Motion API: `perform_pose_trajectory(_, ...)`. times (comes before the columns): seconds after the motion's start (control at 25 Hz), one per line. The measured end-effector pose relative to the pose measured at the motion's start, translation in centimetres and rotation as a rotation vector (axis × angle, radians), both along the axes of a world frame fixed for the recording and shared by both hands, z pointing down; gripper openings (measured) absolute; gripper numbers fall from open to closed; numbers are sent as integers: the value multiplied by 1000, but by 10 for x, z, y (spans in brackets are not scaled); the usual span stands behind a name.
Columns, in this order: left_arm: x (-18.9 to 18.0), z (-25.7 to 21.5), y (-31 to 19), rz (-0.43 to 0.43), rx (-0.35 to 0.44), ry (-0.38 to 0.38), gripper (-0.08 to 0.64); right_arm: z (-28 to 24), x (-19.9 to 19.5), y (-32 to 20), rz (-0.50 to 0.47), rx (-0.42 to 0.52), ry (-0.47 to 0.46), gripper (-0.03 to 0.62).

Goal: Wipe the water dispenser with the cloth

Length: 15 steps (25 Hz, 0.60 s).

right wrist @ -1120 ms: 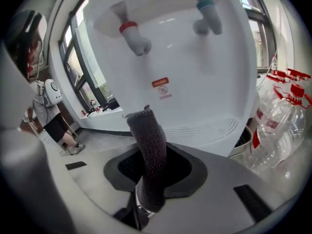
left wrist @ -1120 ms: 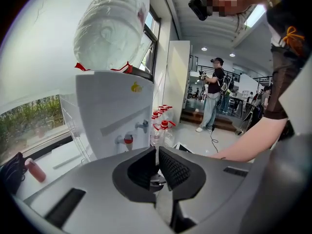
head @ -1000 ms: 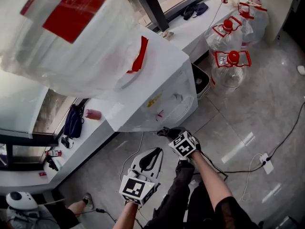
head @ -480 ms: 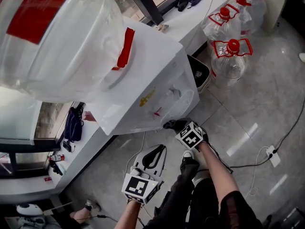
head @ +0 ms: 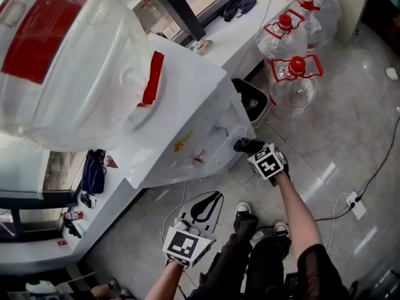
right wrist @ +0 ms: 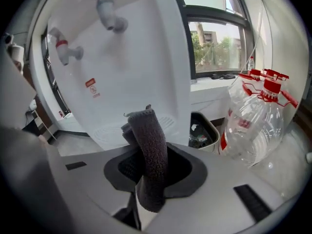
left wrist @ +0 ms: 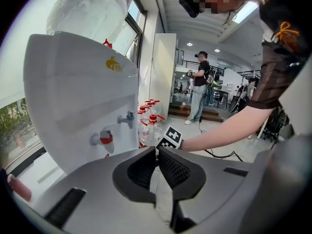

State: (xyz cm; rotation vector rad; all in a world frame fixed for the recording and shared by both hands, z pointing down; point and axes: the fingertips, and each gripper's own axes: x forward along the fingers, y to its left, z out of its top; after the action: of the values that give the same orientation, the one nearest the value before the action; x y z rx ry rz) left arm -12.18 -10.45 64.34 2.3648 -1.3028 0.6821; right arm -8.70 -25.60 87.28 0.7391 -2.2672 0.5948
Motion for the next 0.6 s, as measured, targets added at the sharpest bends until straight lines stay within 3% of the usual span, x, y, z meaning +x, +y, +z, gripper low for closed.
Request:
perform_pose_trajectory(0.32, 9, 10, -12, 16, 3, 13, 20, -18, 36, -76, 149, 79, -11, 103)
perform_pose_trajectory(0.6, -6, 17, -12, -12, 0, -2, 20, 17, 42, -26, 162, 37, -4, 103)
